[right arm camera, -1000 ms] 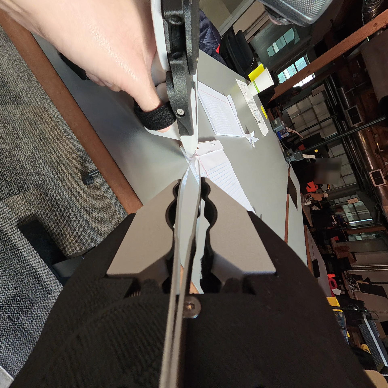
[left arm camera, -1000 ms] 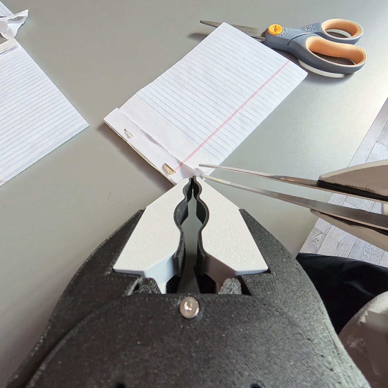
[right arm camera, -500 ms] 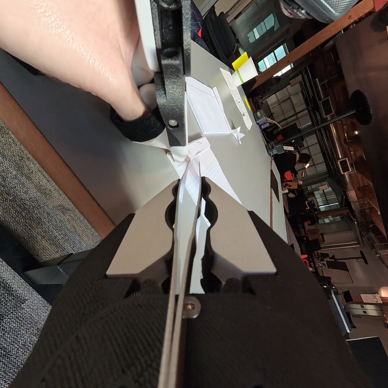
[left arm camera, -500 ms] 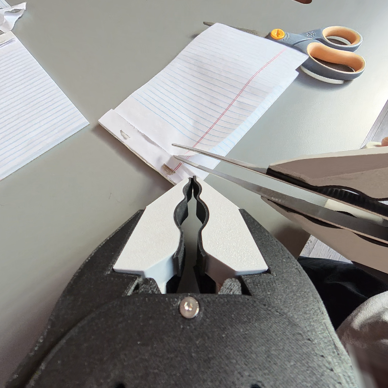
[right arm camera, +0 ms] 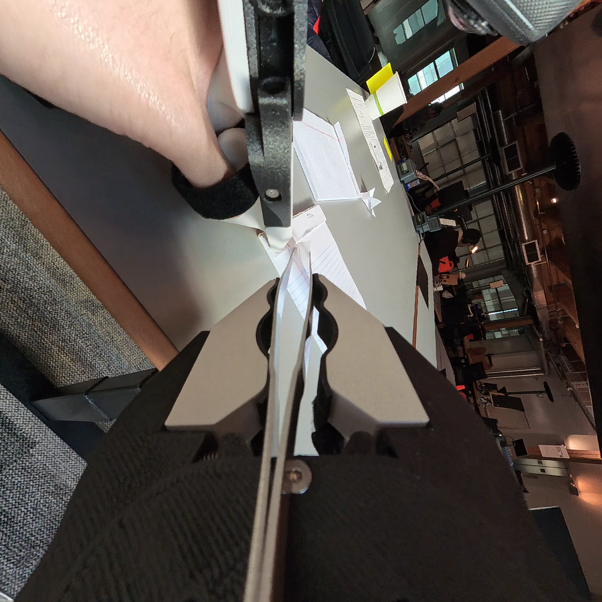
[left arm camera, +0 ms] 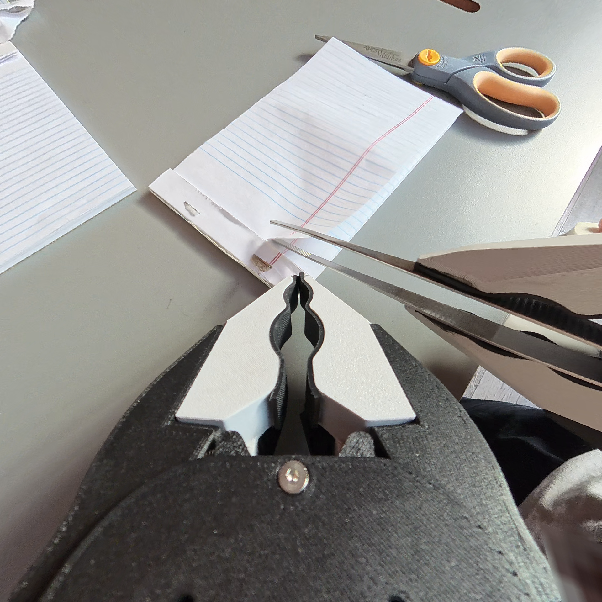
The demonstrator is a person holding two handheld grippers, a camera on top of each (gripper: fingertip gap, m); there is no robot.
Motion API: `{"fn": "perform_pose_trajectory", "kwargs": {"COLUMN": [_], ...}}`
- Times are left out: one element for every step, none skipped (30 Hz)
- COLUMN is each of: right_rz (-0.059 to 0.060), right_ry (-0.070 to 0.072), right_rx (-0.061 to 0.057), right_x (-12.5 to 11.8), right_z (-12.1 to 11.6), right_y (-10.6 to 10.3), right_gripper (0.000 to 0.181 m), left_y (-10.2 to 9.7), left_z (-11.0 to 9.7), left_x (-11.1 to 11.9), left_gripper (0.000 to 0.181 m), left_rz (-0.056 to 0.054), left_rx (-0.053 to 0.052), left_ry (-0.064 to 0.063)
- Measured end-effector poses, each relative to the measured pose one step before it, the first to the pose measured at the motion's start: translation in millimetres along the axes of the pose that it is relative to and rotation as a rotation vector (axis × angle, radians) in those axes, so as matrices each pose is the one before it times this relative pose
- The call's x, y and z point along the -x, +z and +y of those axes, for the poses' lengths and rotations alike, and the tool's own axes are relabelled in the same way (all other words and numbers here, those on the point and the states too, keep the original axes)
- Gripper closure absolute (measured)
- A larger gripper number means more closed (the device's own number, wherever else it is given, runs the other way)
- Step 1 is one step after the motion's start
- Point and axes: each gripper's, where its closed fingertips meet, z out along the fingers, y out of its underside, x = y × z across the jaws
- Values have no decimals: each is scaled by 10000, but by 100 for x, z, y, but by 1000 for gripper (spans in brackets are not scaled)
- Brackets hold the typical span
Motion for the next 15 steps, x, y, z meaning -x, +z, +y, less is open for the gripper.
{"fn": "perform_pose_trajectory", "kwargs": {"right_rz": [-4, -51, -87, -105, -163, -79, -83, -94, -20, -29, 37, 48, 78, 106, 103], "right_ry": [-94, -92, -96, 11, 1, -160, -209, -264, -351, -362, -375, -344, -322, -334, -297], "right_rx": [29, 43, 83, 93, 107, 111, 97, 85, 57, 16, -3, -23, -44, -79, -83], "right_x": [2, 12, -32, -74, 47, -61, -34, 16, -51, 28, -8, 27, 55, 70, 100], "right_z": [-52, -20, 6, 41, 122, 97, 41, -16, -50, -45, 0, 3, -8, -39, -18], "right_y": [63, 18, -139, -219, -140, -122, -81, -11, -29, 47, 95, 139, 144, 139, 142], "right_gripper": [162, 162, 162, 162, 163, 162, 162, 163, 162, 162, 162, 162, 162, 161, 161], "left_y": [7, 0, 0, -3, 3, 0, -3, 3, 0, 3, -4, 3, 0, 3, 3], "left_z": [-6, -1, -1, 2, -3, 0, 3, -3, -1, -4, 2, -4, -1, -3, -3], "left_x": [8, 5, -4, -5, 3, 4, -5, 1, -1, 0, 4, 2, -1, -4, 7], "left_gripper": [181, 181, 181, 181, 181, 181, 181, 181, 181, 181, 181, 181, 181, 181, 181], "left_rz": [4, 9, 13, 8, 3, -2, -2, 3, 10, 14, 14, 14, 12, 7, 1], "left_rx": [0, -1, -1, -1, 0, 0, 0, 0, -1, -1, -1, -1, -1, 0, 0], "left_ry": [-7, -7, -13, -10, -3, 3, 2, -4, -12, -17, -17, -16, -10, -4, 0]}}
